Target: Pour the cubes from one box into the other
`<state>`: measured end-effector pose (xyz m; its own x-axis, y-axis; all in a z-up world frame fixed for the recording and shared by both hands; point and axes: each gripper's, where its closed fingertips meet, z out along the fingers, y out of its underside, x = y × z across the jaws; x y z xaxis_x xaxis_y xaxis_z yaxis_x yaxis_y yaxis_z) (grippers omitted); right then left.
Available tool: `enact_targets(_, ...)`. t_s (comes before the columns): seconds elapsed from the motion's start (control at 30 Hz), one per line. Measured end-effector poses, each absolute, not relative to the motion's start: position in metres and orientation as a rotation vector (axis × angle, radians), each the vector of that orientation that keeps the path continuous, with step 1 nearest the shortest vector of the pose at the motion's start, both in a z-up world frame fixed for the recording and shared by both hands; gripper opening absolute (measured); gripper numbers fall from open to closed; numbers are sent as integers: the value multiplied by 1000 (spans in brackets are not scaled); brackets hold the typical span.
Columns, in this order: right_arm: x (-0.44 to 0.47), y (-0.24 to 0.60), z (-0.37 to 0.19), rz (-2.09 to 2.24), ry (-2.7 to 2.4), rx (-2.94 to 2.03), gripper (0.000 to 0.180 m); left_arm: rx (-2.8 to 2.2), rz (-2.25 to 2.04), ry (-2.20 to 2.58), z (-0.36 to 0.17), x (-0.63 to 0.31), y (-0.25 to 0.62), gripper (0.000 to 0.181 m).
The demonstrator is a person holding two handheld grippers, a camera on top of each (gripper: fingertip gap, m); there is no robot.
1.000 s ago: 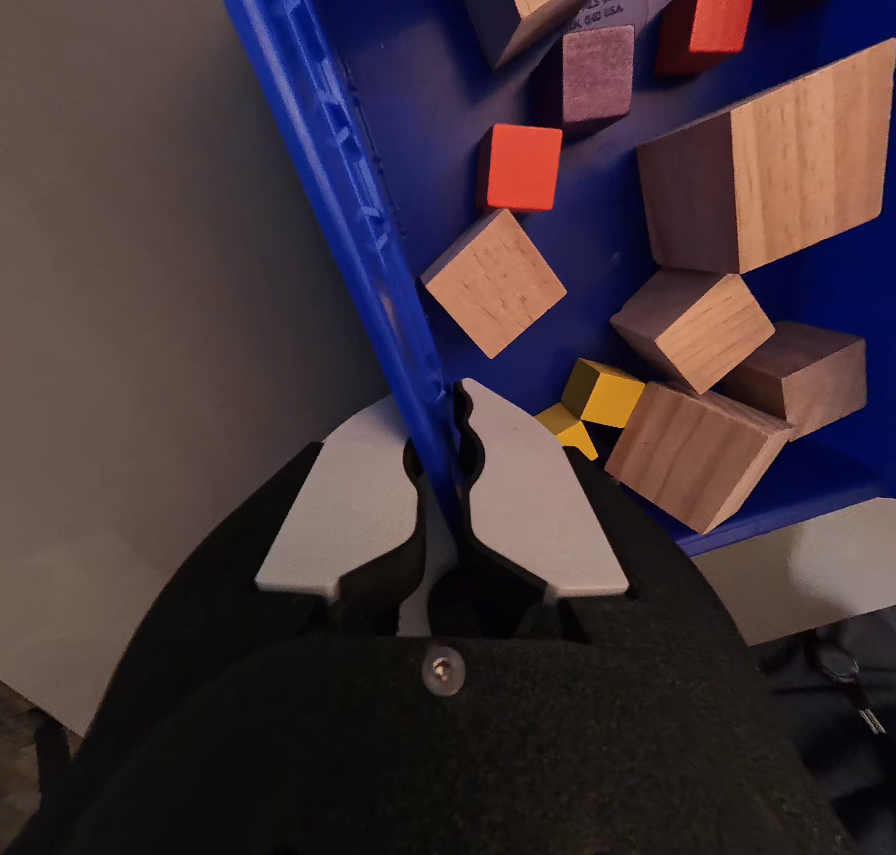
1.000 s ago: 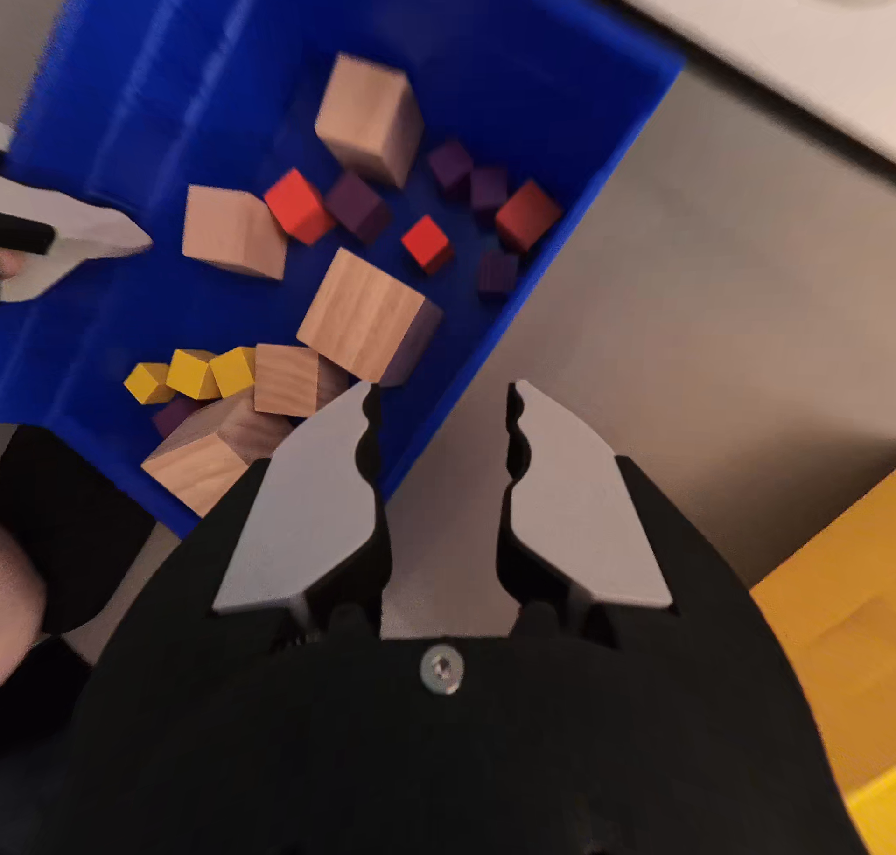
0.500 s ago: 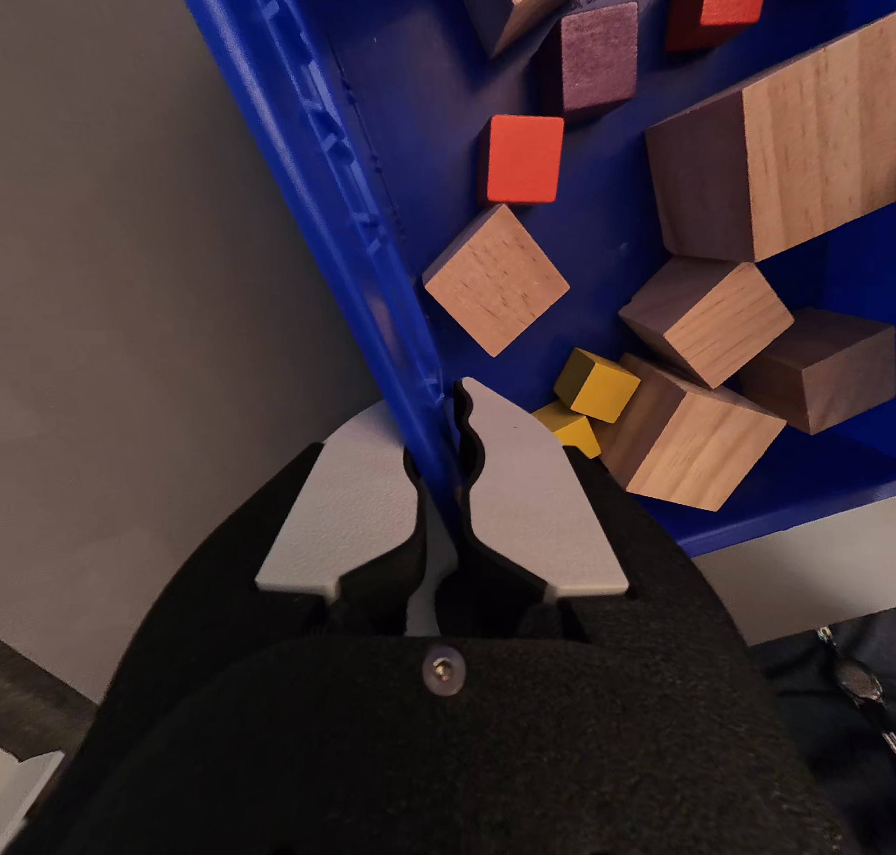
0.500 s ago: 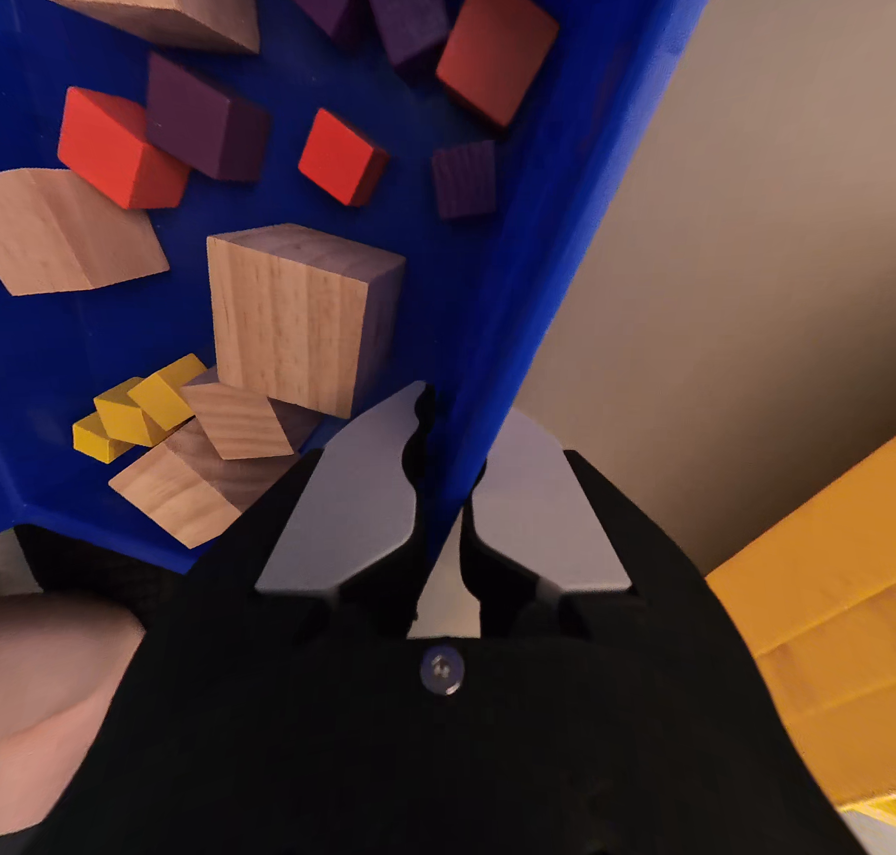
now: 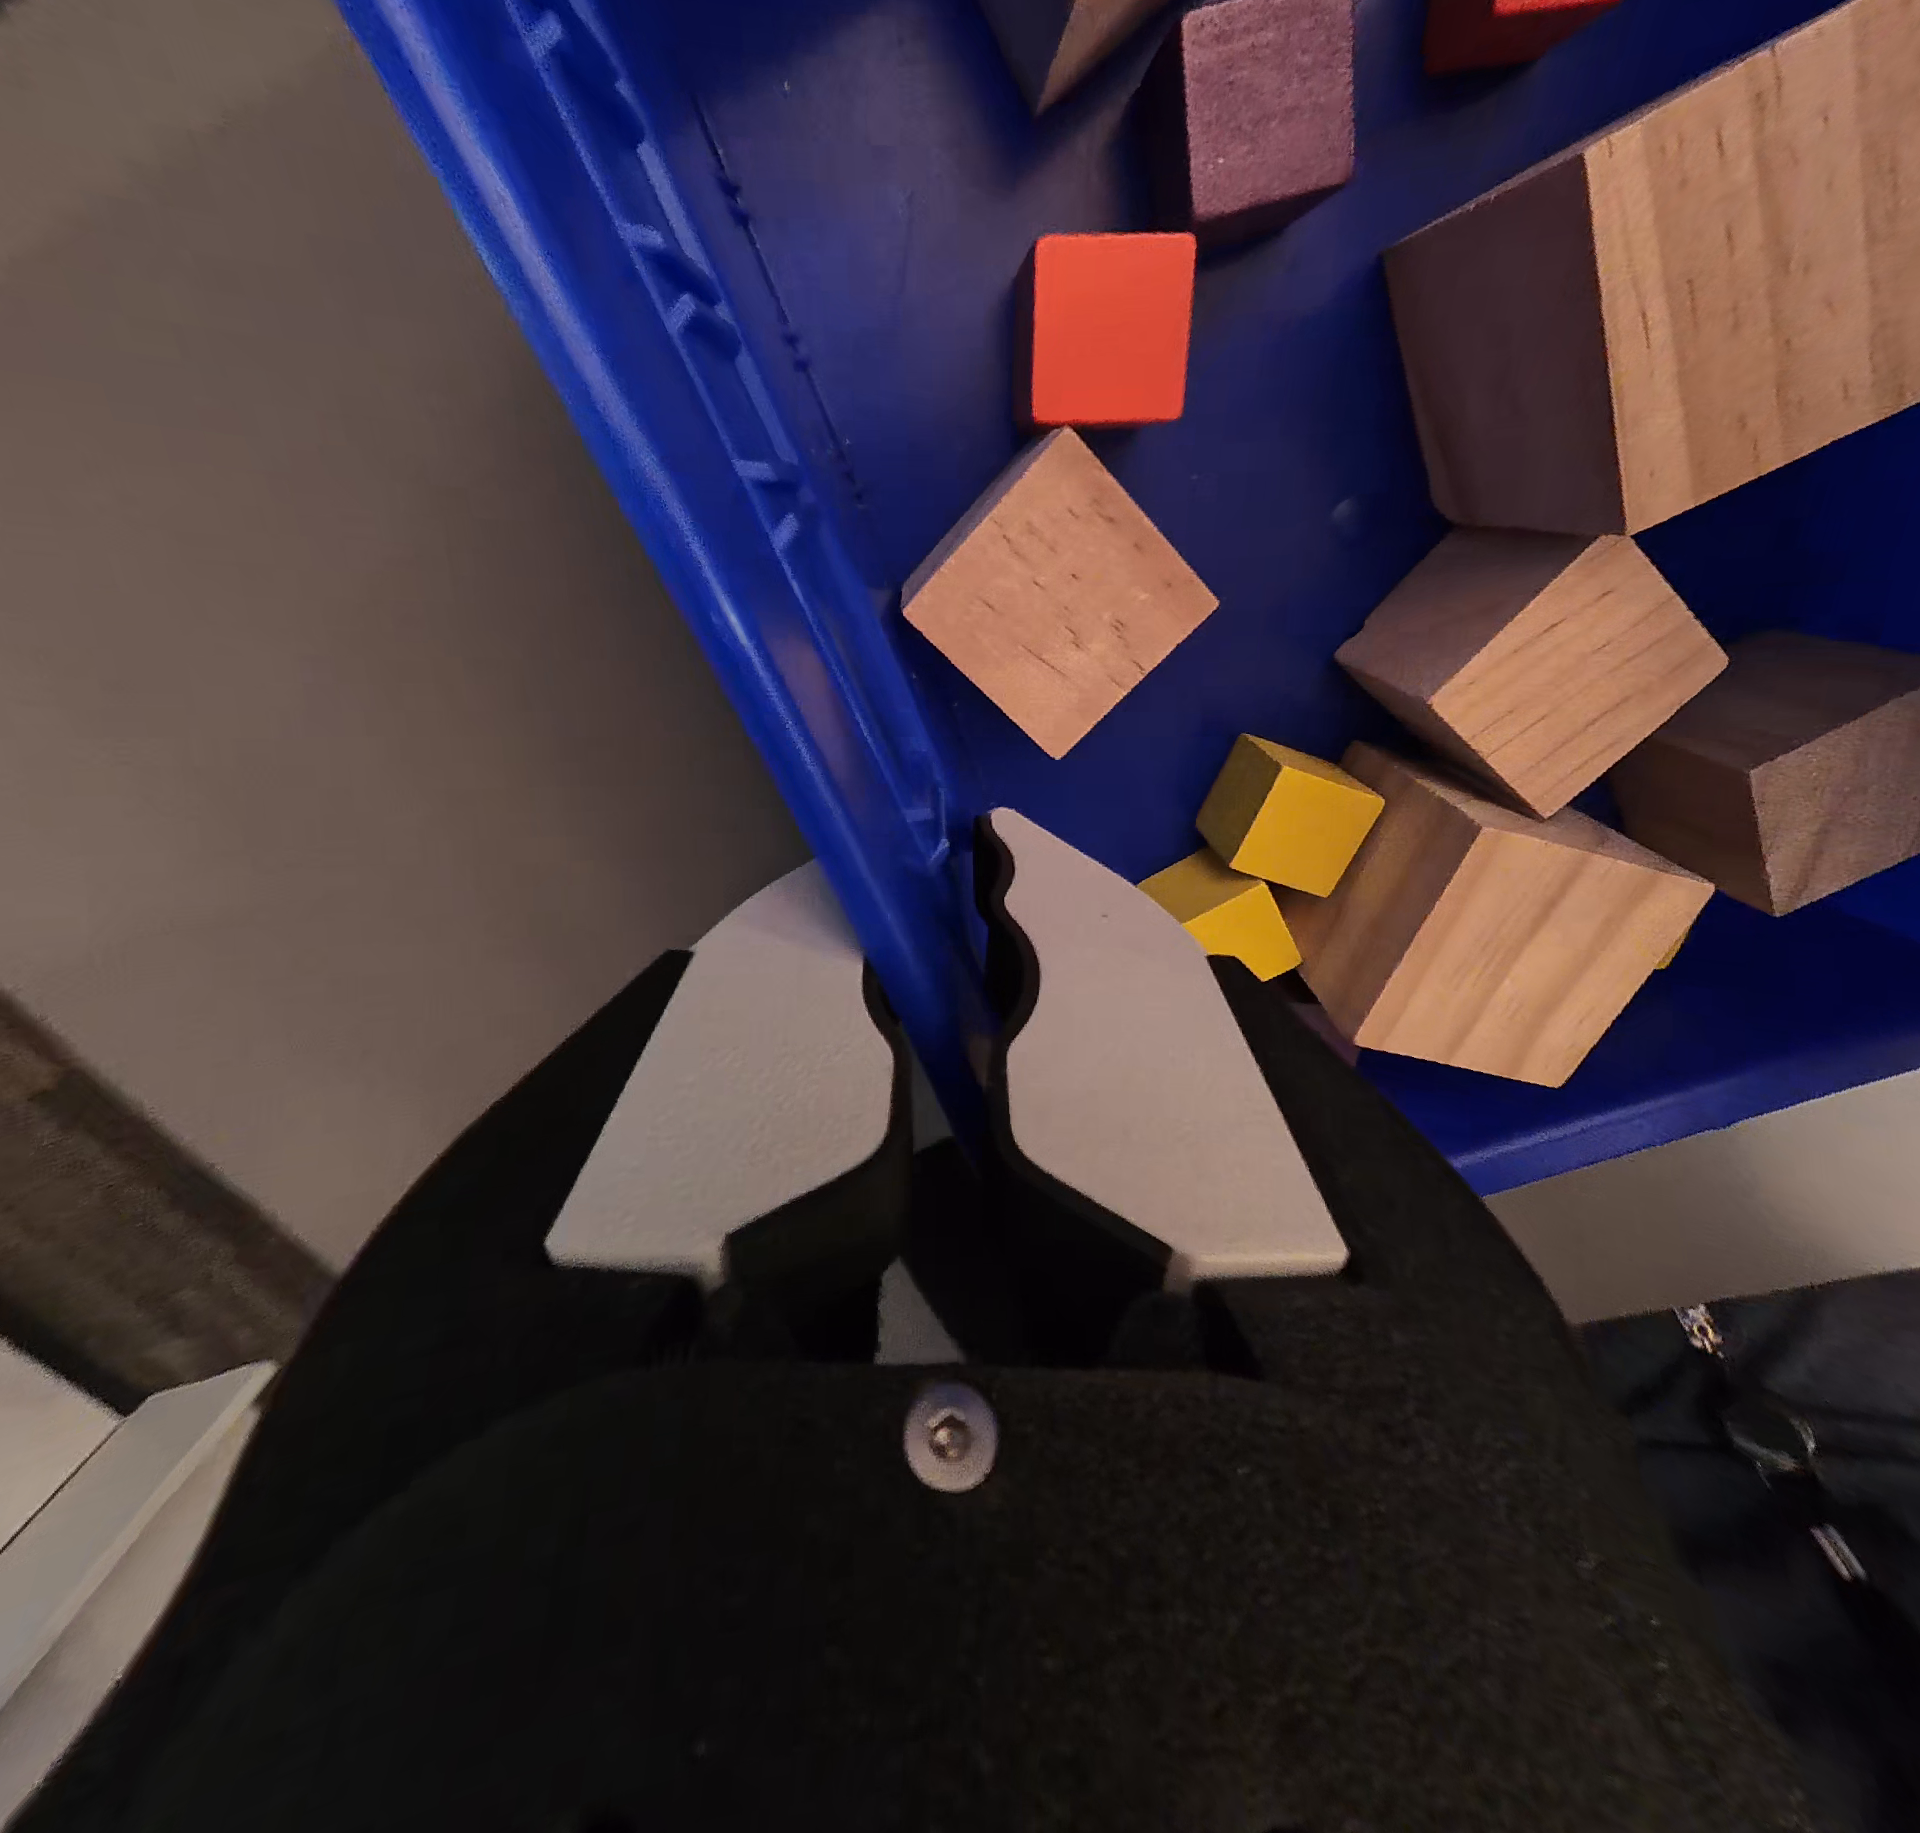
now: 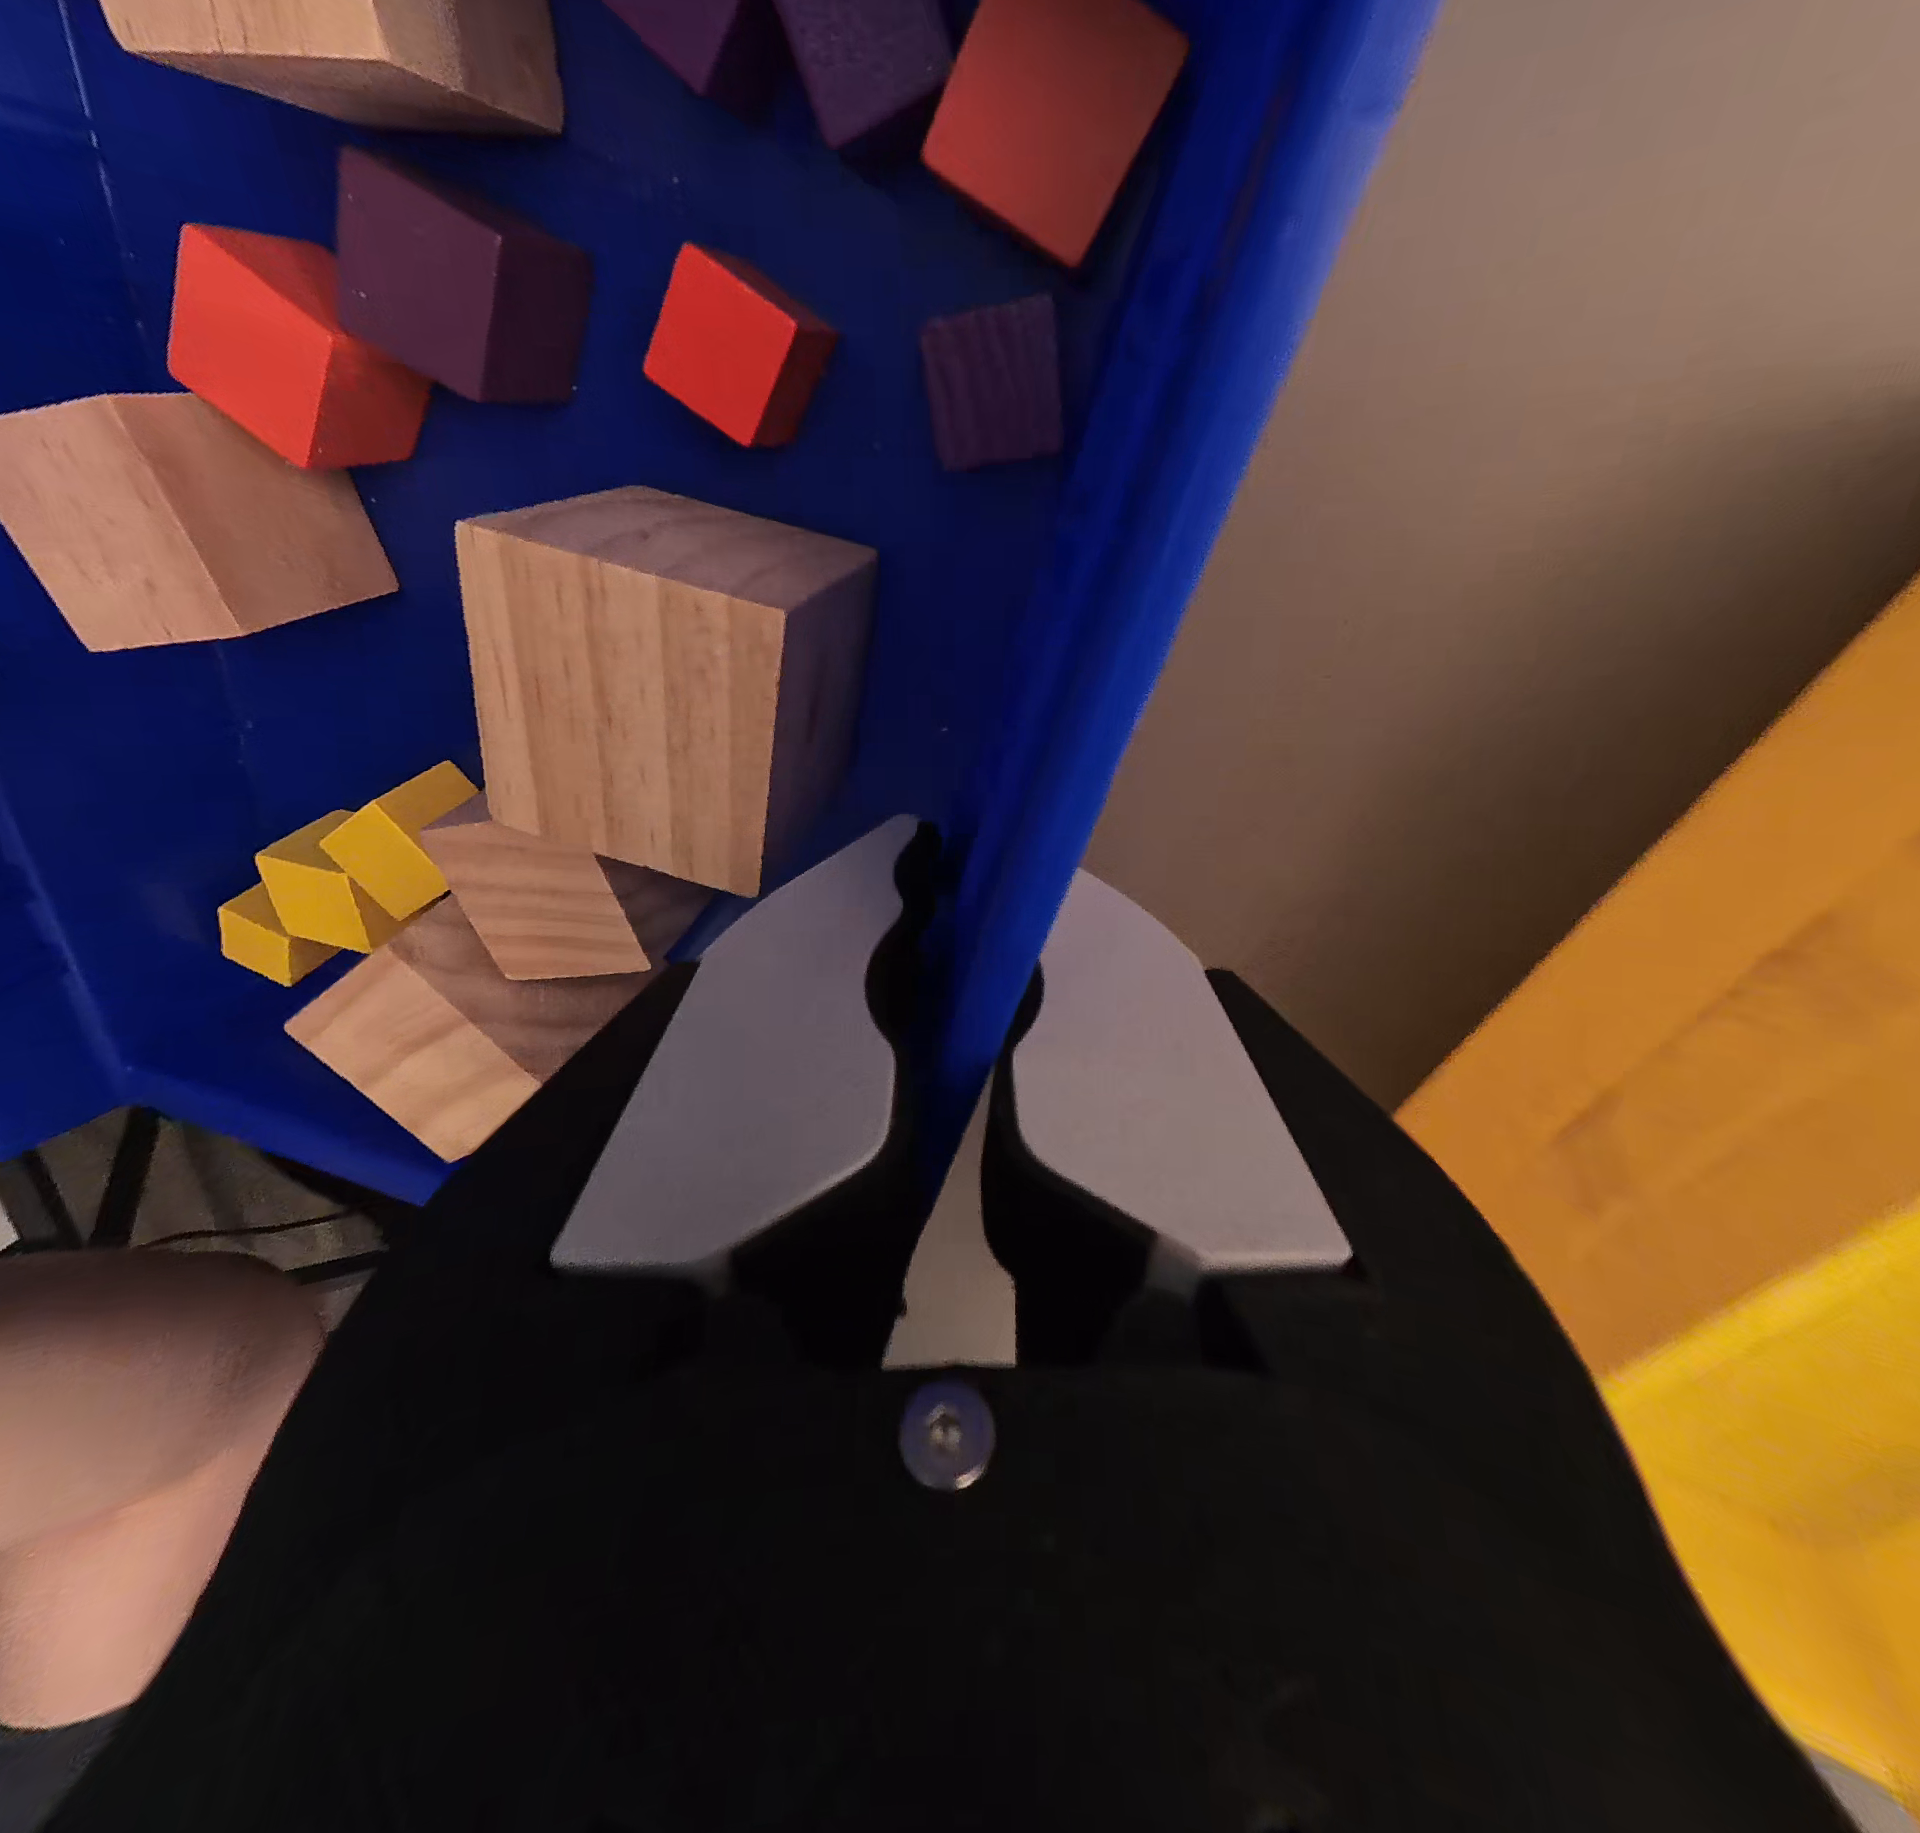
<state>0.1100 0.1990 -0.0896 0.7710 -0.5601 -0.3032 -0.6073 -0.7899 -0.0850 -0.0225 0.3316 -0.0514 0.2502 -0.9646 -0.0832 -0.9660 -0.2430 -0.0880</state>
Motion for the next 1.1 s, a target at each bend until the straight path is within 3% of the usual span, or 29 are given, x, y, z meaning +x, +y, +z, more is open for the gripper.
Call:
enact_targets(0.23,178,167,12,372,951,-2630,6,-2227,100,1880,65,57,304,9)
enact_targets(0.37,235,122,62,232,1047,-2531,6,-2056,16,1915,106,126,269,9)
enact_targets(0.53,298,48,81,28,1185,-2428,6,-1909,-279,1960,102,205,210,8)
enact_targets(0.73,344,-16,65,-155,1238,-2339,6,-1780,-409,1974,73,262,155,7)
enact_targets(0.93,367,-46,40,-212,1217,-2258,6,-1726,-502,1956,51,289,128,6)
enact_targets(1.1,381,-53,51,-360,1127,-2144,6,-1626,-632,1840,57,302,121,6)
